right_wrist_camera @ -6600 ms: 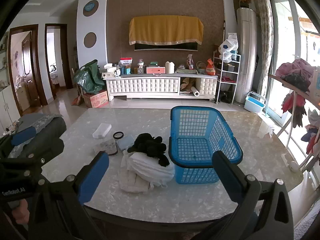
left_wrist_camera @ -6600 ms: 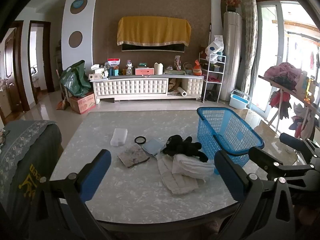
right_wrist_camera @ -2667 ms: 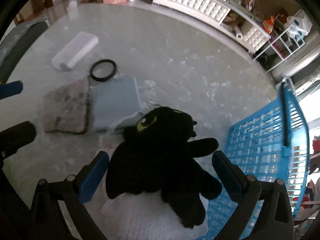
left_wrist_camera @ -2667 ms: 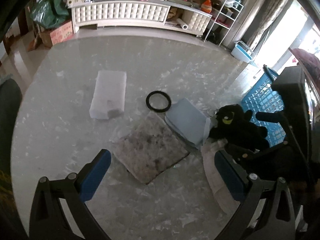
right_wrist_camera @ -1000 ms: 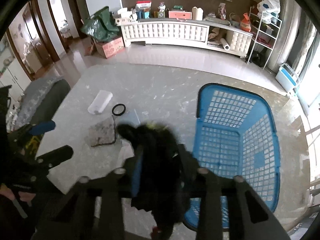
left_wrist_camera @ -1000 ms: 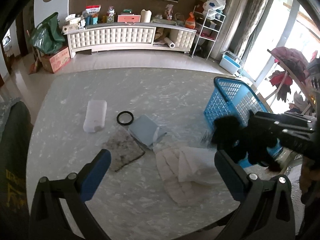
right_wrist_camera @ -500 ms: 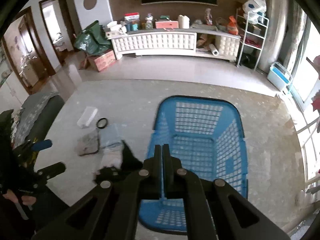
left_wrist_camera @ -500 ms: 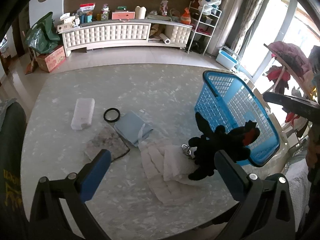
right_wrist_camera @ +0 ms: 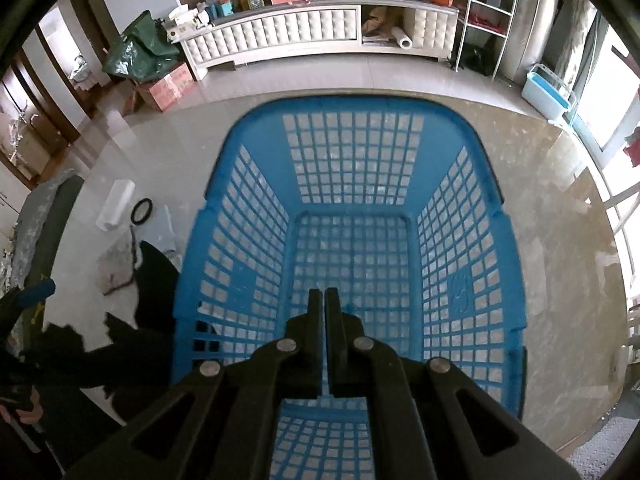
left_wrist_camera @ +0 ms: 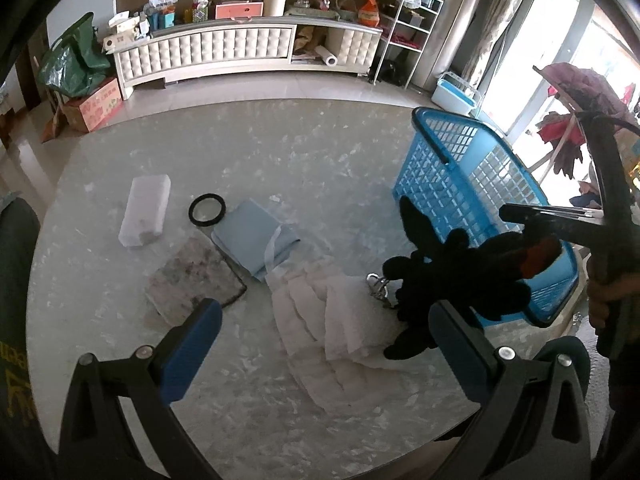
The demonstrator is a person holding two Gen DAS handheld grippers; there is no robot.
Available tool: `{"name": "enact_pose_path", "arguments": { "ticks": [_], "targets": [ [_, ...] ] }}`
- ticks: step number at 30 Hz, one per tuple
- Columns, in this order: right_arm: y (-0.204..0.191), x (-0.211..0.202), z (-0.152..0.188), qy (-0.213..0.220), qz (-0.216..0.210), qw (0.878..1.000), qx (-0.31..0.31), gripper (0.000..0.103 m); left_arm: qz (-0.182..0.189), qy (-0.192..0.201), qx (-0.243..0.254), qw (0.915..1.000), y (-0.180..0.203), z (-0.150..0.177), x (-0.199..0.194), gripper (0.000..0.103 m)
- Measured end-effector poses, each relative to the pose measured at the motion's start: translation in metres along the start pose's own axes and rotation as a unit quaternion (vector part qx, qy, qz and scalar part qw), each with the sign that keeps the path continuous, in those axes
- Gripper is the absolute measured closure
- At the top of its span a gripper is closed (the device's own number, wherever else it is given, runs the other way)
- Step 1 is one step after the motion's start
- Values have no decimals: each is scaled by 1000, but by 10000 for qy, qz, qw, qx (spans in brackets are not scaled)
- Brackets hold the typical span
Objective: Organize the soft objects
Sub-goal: 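Lift the black plush toy with the right gripper toward the blue basket, then carry the plush toy over the blue basket with the right gripper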
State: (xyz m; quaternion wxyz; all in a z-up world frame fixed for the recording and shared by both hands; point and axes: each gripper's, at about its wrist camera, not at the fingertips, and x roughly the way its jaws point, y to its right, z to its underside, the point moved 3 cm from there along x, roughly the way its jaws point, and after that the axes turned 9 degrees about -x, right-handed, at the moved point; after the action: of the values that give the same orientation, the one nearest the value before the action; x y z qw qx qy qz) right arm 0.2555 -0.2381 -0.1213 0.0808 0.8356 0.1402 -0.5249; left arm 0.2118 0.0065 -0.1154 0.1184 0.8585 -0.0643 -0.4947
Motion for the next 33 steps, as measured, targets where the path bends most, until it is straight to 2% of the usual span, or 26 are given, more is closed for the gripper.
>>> {"name": "enact_pose_path", "arguments": {
  "ticks": [1, 2, 3, 4, 5, 6, 10, 12, 19, 26, 33],
  "targets": [
    [-1, 1, 0, -16, 13, 10000, -14, 95, -10, -26, -15, 10000, -1, 0, 1, 0],
    [-2, 3, 1, -33, 25, 10000, -27, 79, -17, -62, -42, 10000, -3, 1, 3, 0],
    [-3, 5, 1, -45, 47, 10000, -33, 57, -24, -86, -51, 9999, -4, 1, 5, 0],
    [0, 5, 2, -29, 89, 9999, -44, 46, -37, -117, -54, 9999, -5, 2, 6, 0],
    [0, 3, 3, -21, 144, 9999, -58, 27, -52, -147, -47, 9999, -6, 3, 7, 0],
    [0, 2, 5, 2, 210, 9997, -81, 19, -83, -194, -38, 9998, -7, 5, 8, 0],
    [-2, -6, 10, 76, 245, 9996, -107, 11, -47, -271, -62, 9996, -9, 9, 7, 0],
    [-3, -9, 13, 96, 260, 9996, -110, 3, -35, -239, -51, 9997, -10, 10, 2, 0],
    [-14, -35, 22, 317, 562, 9977, -214, 3, -167, -2, -44, 9998, -19, 10, -17, 0],
    [-37, -71, 33, 582, 663, 9959, -220, 3, -188, 140, -174, 9996, -32, 11, -33, 0],
    [-71, -74, 39, 661, 435, 9963, -334, 3, -73, 248, -190, 9995, -39, 14, -44, 0]
  ]
}}
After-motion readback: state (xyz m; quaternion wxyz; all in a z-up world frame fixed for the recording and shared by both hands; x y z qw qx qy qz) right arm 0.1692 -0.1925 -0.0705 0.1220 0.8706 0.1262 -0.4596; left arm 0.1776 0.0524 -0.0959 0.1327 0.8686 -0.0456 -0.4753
